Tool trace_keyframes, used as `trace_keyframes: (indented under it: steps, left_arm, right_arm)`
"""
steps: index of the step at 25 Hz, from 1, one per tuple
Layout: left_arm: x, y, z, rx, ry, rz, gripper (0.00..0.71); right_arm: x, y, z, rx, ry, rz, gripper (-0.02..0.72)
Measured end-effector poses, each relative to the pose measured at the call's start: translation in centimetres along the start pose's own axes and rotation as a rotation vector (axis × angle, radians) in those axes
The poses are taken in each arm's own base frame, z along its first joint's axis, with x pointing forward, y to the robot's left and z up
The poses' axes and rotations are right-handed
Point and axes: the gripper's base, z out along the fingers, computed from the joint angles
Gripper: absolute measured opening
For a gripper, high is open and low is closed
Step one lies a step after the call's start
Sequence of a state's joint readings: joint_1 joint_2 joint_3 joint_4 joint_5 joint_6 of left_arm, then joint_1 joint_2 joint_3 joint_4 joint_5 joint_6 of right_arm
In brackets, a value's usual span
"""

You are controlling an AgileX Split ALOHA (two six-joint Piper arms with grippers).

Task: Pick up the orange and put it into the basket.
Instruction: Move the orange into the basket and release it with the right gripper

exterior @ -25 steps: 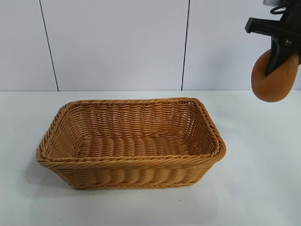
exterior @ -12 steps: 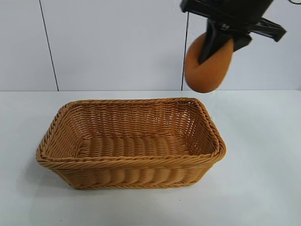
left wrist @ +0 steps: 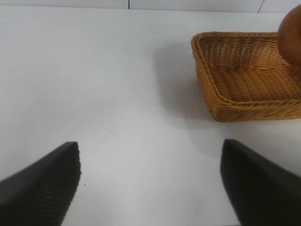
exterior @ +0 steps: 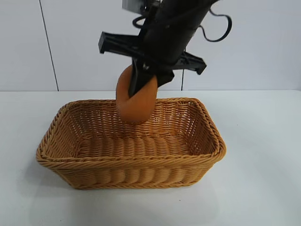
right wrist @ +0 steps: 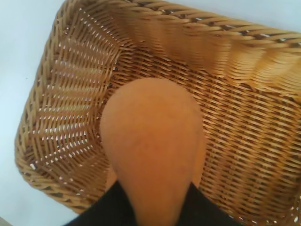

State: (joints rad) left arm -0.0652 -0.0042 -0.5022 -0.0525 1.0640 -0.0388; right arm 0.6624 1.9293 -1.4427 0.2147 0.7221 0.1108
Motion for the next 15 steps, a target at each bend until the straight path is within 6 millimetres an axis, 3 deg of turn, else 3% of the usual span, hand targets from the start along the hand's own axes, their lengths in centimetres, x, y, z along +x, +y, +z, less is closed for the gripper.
trace_keyframes:
  steps: [6, 11, 13, 15]
  left_arm:
    - [0.0, 0.0, 0.0, 0.0, 0.0, 0.0, 0.582]
    - [0.0, 0.0, 0.0, 0.0, 0.0, 0.0, 0.582]
    - [0.0, 0.0, 0.0, 0.0, 0.0, 0.0, 0.582]
    - [0.0, 0.0, 0.0, 0.0, 0.0, 0.0, 0.582]
  right_arm:
    - [0.7, -1.1, 5.1, 0.026, 0.046, 0.018, 0.052]
    - [1.2, -1.4, 6.4, 0.035, 0.079, 0.022, 0.059]
    - [1.2, -1.4, 6.4, 0.035, 0.079, 0.023, 0.127]
    - [1.3, -1.4, 6.4, 0.035, 0.086, 0.023, 0.257]
